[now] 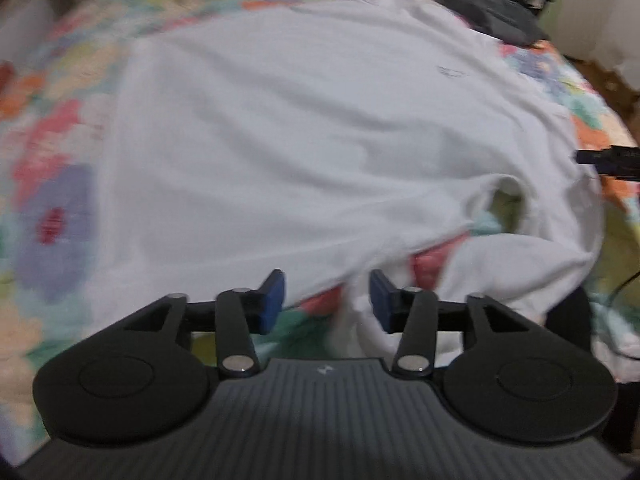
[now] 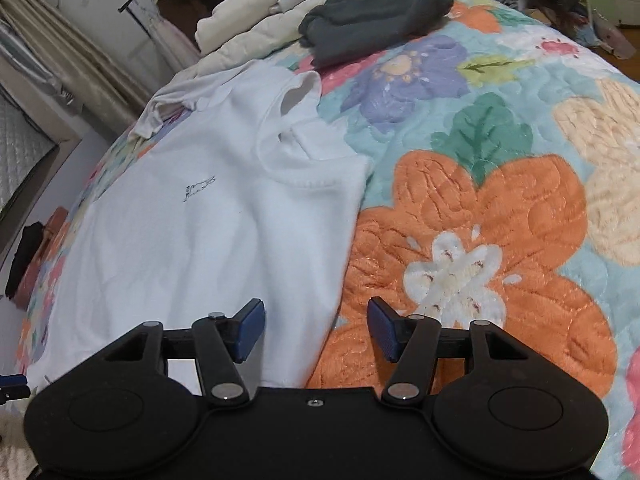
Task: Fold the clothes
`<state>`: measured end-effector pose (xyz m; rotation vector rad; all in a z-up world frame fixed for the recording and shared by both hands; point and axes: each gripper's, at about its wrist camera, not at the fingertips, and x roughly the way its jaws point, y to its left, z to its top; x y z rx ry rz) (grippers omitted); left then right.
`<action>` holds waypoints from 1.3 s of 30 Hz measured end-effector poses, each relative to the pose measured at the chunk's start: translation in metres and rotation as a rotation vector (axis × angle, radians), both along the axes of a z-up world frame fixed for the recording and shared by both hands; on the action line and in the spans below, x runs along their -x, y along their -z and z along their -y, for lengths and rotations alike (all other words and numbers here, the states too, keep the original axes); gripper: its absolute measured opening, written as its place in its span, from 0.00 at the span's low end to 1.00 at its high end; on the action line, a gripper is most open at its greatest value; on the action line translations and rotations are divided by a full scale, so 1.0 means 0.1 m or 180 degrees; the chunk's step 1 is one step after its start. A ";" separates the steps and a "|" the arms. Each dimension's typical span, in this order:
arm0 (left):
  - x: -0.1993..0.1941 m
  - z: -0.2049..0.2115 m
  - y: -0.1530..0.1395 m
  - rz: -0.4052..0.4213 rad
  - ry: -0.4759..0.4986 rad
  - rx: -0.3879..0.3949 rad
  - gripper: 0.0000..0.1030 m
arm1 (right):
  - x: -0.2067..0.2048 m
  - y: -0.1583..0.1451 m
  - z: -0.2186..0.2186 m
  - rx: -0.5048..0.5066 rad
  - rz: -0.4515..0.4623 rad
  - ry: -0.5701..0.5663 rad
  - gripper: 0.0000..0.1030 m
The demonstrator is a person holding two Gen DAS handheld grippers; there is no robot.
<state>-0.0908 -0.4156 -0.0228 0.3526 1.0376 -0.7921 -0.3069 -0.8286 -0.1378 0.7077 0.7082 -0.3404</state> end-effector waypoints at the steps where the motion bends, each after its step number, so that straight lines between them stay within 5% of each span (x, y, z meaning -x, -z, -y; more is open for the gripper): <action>1: 0.01 0.06 0.06 -0.0088 0.0093 0.0035 0.51 | 0.02 0.00 -0.02 0.0010 0.0012 -0.0005 0.61; 3: 0.05 0.17 0.19 -0.0205 0.0260 0.0081 0.49 | 0.07 0.00 -0.05 0.0030 0.0025 -0.0048 0.62; 5: 0.13 0.24 0.32 -0.0181 0.0336 0.0032 0.06 | 0.10 0.01 -0.06 0.0058 0.0034 -0.0091 0.62; 7: 0.24 0.23 0.32 0.0082 0.0258 -0.0162 0.06 | 0.11 0.03 -0.04 0.0033 0.0060 -0.0058 0.62; 10: 0.24 -0.09 0.04 0.0224 -0.0340 -0.0116 0.06 | 0.05 0.05 -0.01 0.0023 0.0067 0.0005 0.63; 13: 0.31 -0.38 -0.17 0.0528 -0.0742 -0.0332 0.06 | 0.01 0.05 -0.02 0.0063 0.0051 0.0013 0.64; 20: 0.54 -0.53 -0.13 0.0248 -0.0812 -0.0473 0.12 | -0.01 0.06 -0.12 0.0274 0.0033 -0.0040 0.66; 23: 0.56 -0.50 -0.27 0.0477 -0.0805 -0.0403 0.39 | 0.01 0.06 -0.11 0.0238 0.0066 -0.0005 0.66; 25: 0.56 -0.42 -0.41 0.0738 -0.0767 -0.0295 0.43 | 0.01 0.05 -0.11 0.0240 0.0058 -0.0022 0.66; 29: 0.49 -0.05 -0.42 0.0893 -0.0302 -0.0010 0.43 | 0.01 0.02 -0.15 0.0238 0.0035 -0.0089 0.67; 32: 0.50 0.41 -0.17 0.0887 0.0406 0.0129 0.43 | 0.02 0.04 -0.17 0.0138 0.0116 -0.0160 0.67; 36: 0.57 0.92 0.21 0.0679 0.1097 0.0066 0.43 | 0.03 0.11 -0.08 -0.0045 0.0314 -0.0072 0.67; 39: 0.64 1.14 0.46 0.0815 0.1322 -0.0017 0.48 | -0.03 0.17 0.10 -0.0244 0.0503 0.0117 0.66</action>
